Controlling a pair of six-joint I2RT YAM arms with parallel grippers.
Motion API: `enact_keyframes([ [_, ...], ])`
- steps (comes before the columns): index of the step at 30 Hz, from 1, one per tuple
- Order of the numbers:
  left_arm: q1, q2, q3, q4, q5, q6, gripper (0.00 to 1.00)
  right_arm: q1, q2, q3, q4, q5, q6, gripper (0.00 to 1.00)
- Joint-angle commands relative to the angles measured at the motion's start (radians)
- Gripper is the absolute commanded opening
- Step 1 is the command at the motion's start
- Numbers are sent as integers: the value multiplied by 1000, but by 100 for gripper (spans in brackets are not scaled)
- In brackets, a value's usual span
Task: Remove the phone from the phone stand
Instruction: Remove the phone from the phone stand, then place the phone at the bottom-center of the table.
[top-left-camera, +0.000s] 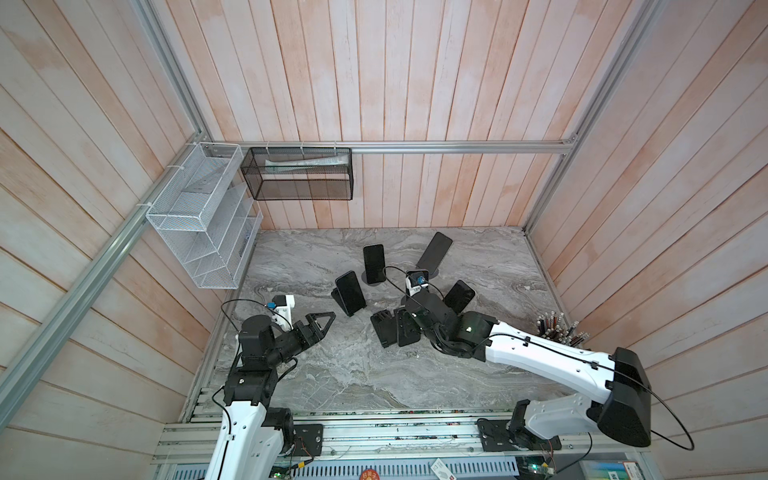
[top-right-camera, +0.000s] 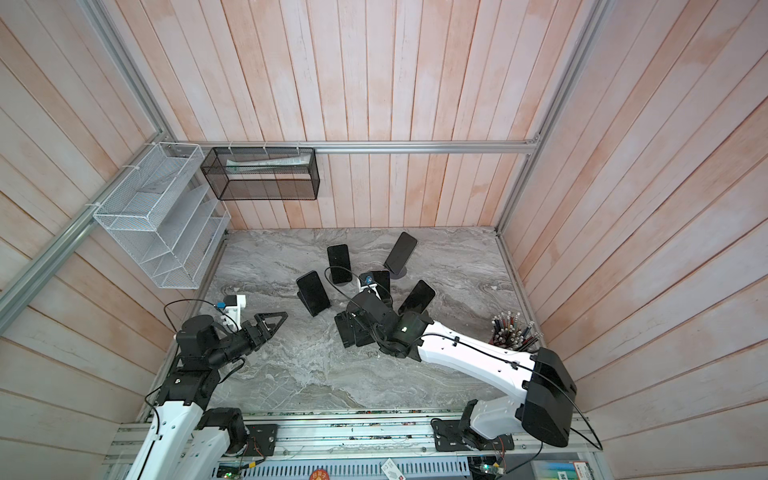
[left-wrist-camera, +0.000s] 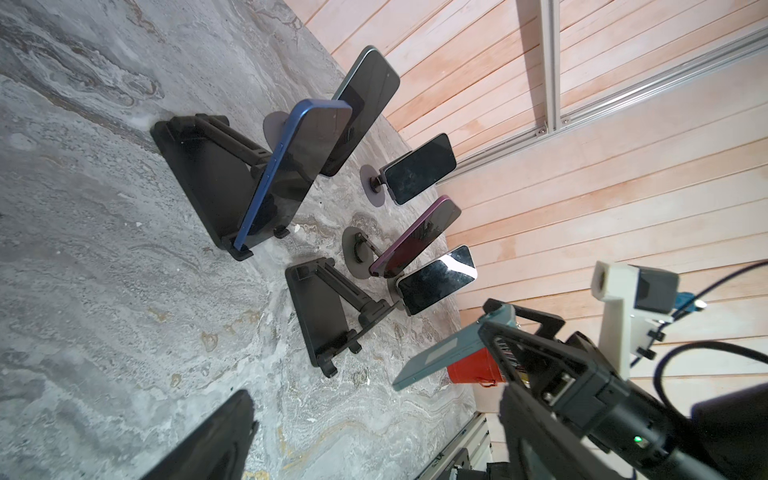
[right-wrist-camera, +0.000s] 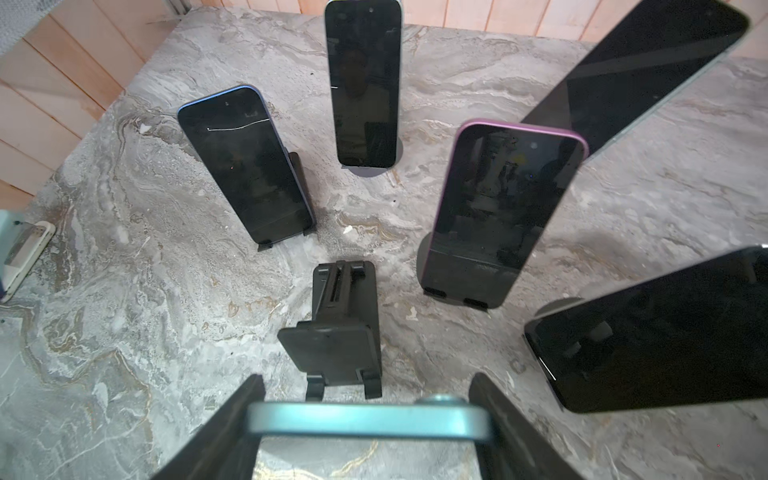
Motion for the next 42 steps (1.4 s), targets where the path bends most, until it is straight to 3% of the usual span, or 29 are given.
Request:
enact_keyframes([
  [1,5,11,-34,52,23,-28,94,3,-54,-28,-116,27,90,68],
  [11,-1,-29,-30,28,22,-27,89,-34,-134,-133,-182,-33,146,68],
  [18,-41,-31,-93,103,16,-107,89,-84,-107,-157,-196,-73,164,67],
  [24,-67,-72,-189,178,10,-184,89,-134,-87,-170,-195,-233,147,66],
  [29,-74,-79,-209,188,10,-191,88,-136,-25,-189,-224,-292,145,66],
  [42,-79,-100,-243,207,0,-241,88,-140,118,-201,-106,-209,220,67],
])
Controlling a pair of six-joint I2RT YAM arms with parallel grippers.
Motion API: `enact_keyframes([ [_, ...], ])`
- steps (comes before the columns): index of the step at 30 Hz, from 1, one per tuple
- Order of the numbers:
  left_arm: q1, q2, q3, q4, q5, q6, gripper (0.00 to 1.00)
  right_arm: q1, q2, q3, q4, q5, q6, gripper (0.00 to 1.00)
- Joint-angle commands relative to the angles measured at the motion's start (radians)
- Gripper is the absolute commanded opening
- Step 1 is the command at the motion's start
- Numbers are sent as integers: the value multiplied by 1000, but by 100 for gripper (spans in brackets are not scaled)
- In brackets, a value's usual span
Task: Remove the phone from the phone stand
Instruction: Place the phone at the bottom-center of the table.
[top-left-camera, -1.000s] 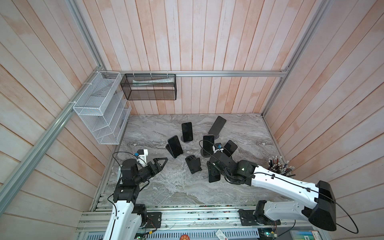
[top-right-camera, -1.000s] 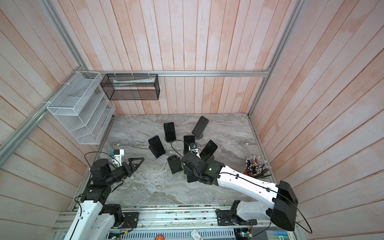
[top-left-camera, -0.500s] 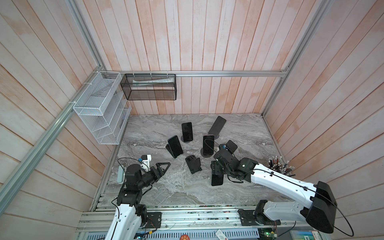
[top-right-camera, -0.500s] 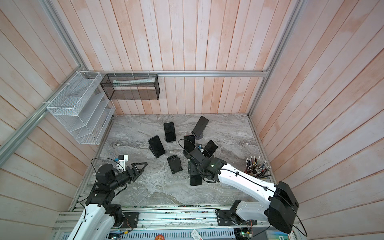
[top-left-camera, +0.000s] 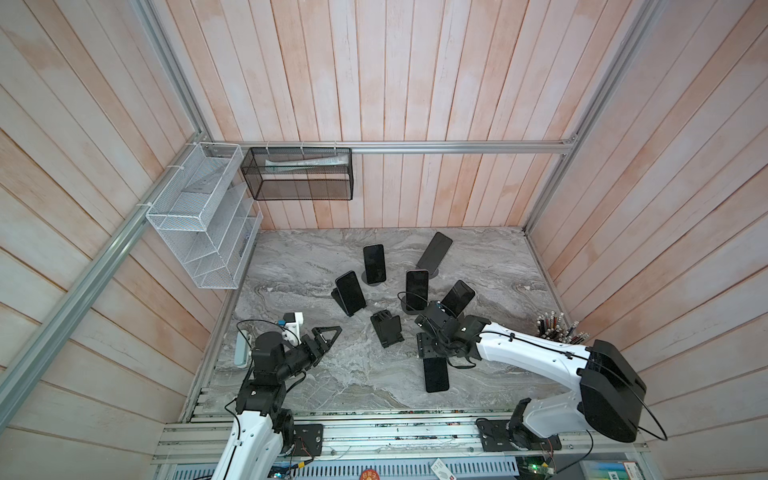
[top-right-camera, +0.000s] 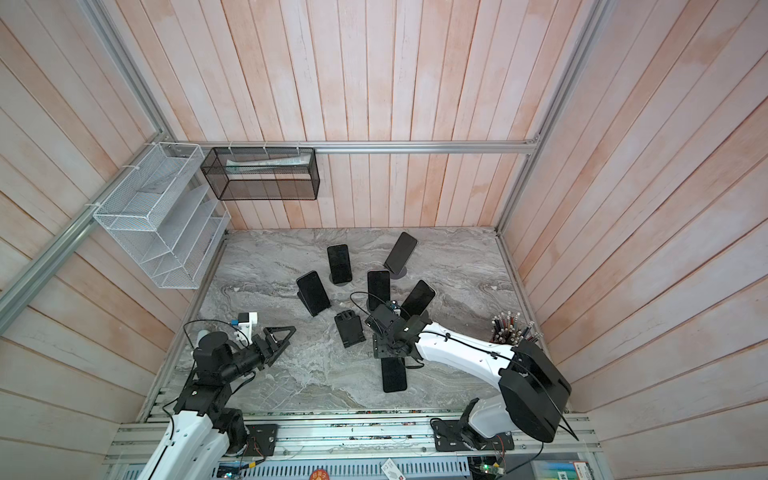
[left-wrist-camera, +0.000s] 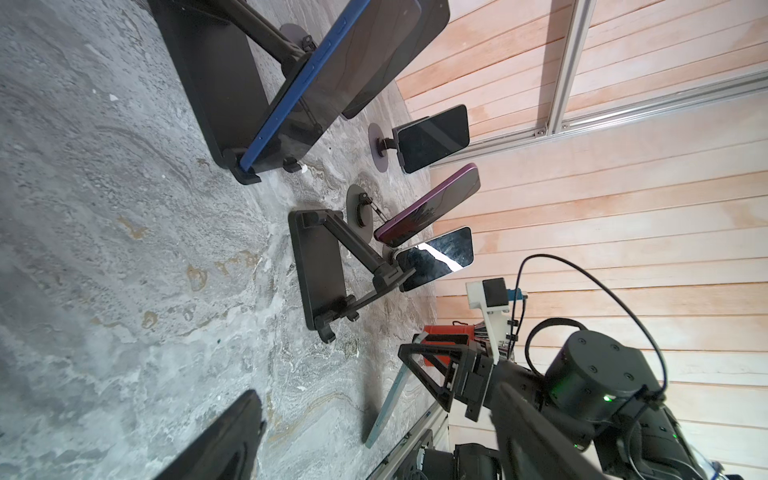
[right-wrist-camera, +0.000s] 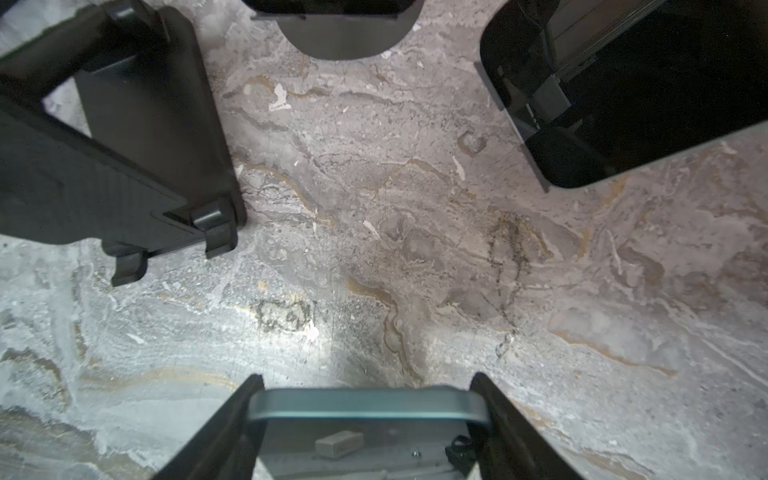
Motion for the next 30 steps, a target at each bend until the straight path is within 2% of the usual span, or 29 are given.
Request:
enact_keyframes([
  [1,-4,-10,-14,28,-6,-14,88,-8,30,-8,70,29,28,67],
  [13,-6,-9,-4,37,-1,-35,88,-14,149,-12,162,115,124,68],
  [30,-5,44,44,24,-18,-23,88,-20,232,-38,265,79,94,74],
])
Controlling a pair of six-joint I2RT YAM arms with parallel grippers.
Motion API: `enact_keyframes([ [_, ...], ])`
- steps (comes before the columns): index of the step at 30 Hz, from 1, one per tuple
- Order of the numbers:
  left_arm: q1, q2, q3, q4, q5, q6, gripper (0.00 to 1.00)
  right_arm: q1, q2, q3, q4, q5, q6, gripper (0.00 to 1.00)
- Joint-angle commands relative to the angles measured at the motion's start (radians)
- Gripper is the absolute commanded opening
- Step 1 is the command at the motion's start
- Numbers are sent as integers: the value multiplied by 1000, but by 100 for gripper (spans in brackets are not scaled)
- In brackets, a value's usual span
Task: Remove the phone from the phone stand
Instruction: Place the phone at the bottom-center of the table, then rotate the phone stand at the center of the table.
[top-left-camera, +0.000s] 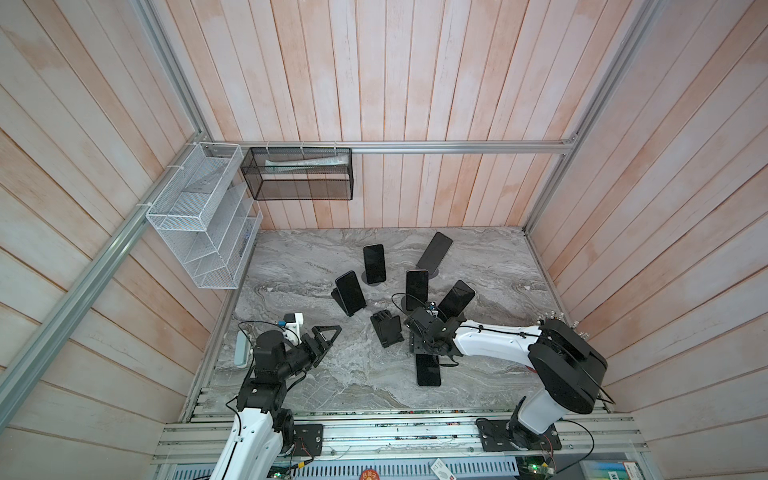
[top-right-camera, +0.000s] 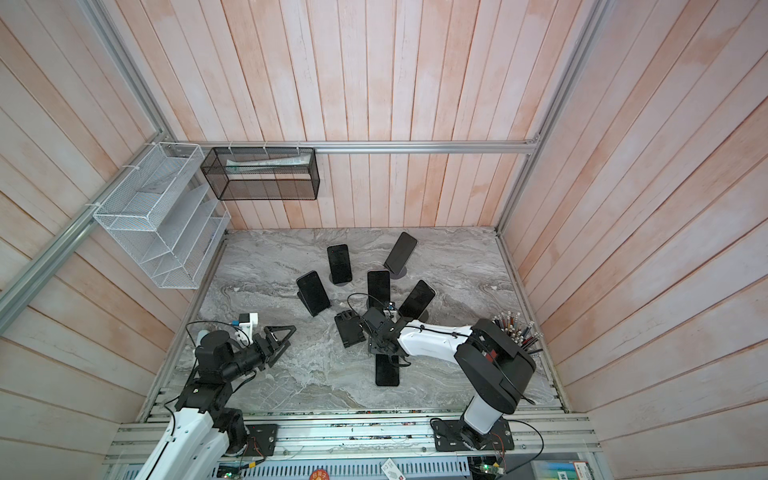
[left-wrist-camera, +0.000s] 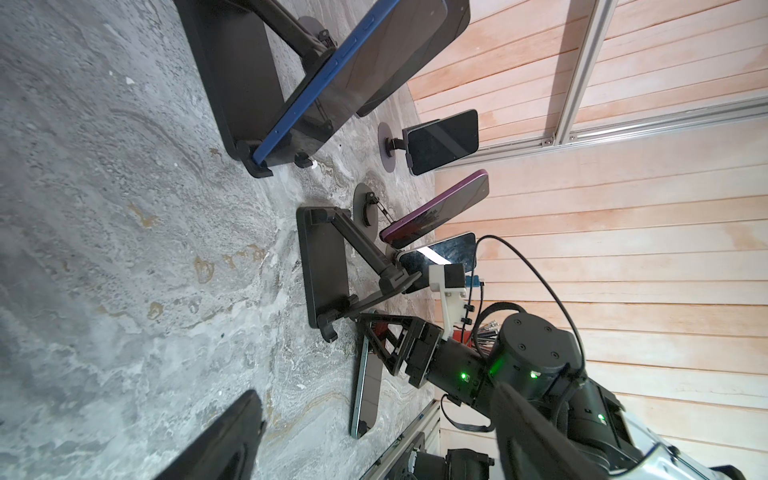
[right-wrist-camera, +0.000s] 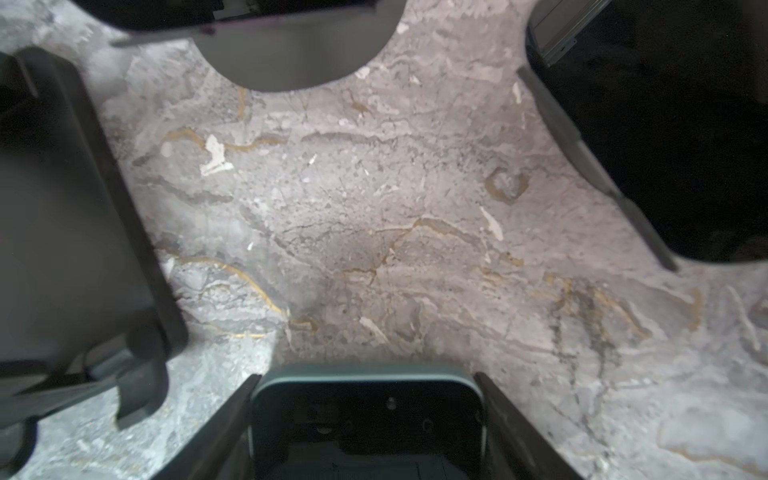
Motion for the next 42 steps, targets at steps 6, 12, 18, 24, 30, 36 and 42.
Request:
enact_keyframes([
  [6,-6,19,38,40,-24,-8,88,-1,41,-14,45,5,-27,76],
  [12,-43,19,50,58,-75,-6,87,0,39,-15,60,-15,-52,80],
  [18,-100,50,88,22,-149,12,85,0,15,-12,73,-37,-68,81],
  [24,-218,110,181,-48,-288,49,84,-1,-113,8,24,-10,-115,80],
  [30,-394,125,308,-190,-553,87,85,-1,-262,3,-22,77,-258,80],
  [36,-666,190,339,-217,-896,-12,96,-1,-418,-10,-45,132,-321,80],
  [42,-800,316,438,-270,-1076,-54,100,-1,-540,-86,16,106,-305,80],
])
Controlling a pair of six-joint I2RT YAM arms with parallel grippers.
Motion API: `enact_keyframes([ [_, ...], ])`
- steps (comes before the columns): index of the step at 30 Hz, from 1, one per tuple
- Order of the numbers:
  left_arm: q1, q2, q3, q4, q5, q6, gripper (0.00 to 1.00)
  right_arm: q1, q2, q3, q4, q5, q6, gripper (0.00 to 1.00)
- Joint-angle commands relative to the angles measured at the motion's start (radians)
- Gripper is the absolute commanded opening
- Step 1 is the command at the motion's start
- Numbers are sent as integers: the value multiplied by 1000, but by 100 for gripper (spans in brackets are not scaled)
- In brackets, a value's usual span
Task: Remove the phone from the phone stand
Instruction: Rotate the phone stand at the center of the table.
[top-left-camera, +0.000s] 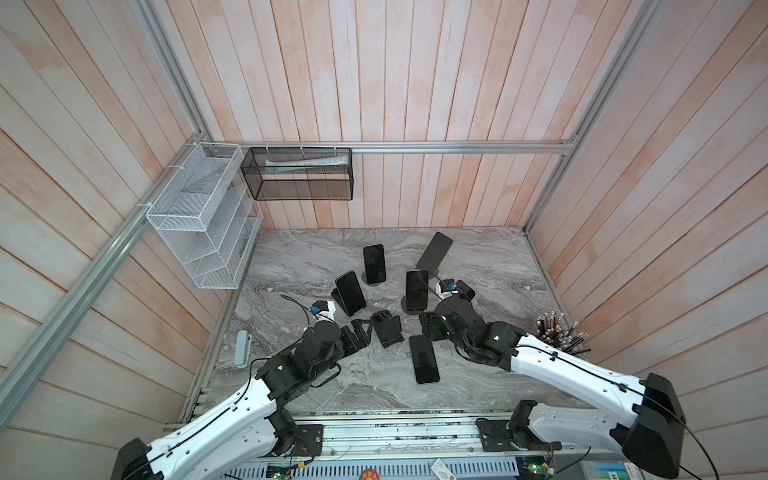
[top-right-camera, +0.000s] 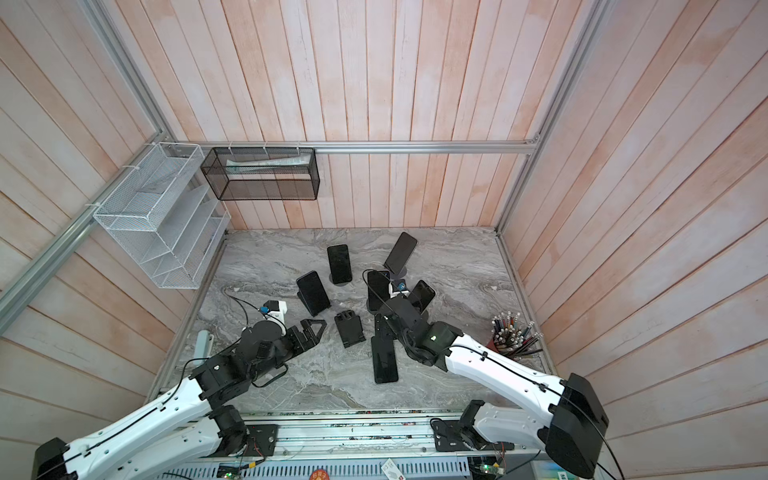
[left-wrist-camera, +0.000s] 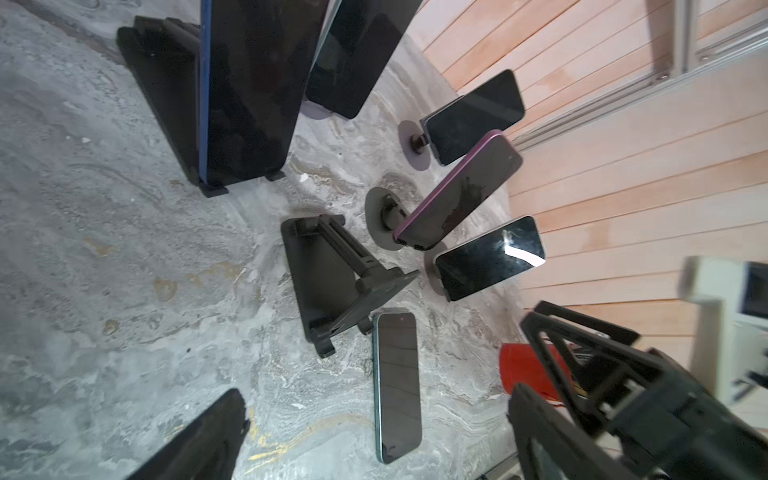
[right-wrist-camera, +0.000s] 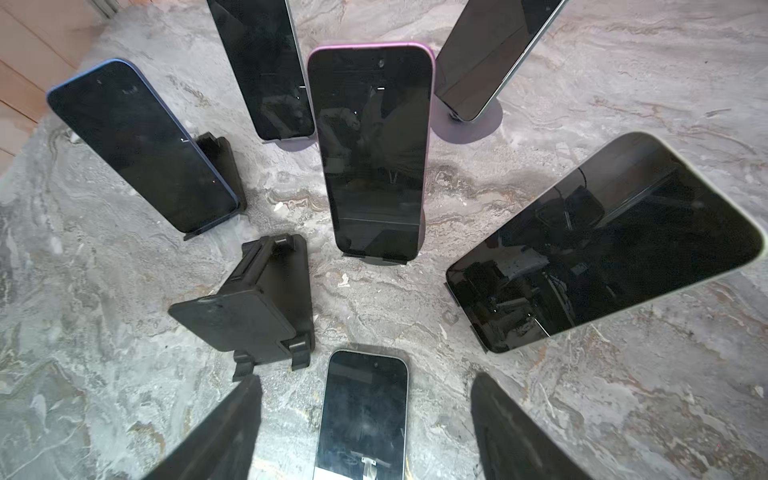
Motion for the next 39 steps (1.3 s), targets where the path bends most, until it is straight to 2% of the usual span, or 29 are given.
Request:
enact_keyframes([
  [1,-58,45,92,-49,-177,-10,100,-1,-43,-57,18,13,-15,80],
  [7,-144,146,164,-34,-180,28,100,-12,-109,-87,30,34,-36,80],
  [10,-167,188,201,11,-107,54,100,-11,-143,-101,92,-5,-60,80],
  [14,-275,292,279,-54,-223,4,100,-12,-180,-116,166,1,-60,80],
  [19,-335,443,355,-99,-315,-64,100,-12,-209,-115,185,-12,-84,81],
  [25,-339,694,577,-437,-478,-301,100,-12,-266,-128,146,-6,-103,83],
  [31,-339,820,682,-565,-529,-347,100,-12,-320,-176,149,0,-83,85],
  [34,-338,858,692,-590,-539,-357,100,-12,-331,-182,152,4,-77,86],
  [36,-333,885,700,-584,-534,-342,100,-12,-332,-186,164,2,-81,86],
  [39,-324,925,729,-540,-509,-249,100,-12,-325,-173,152,14,-75,88],
])
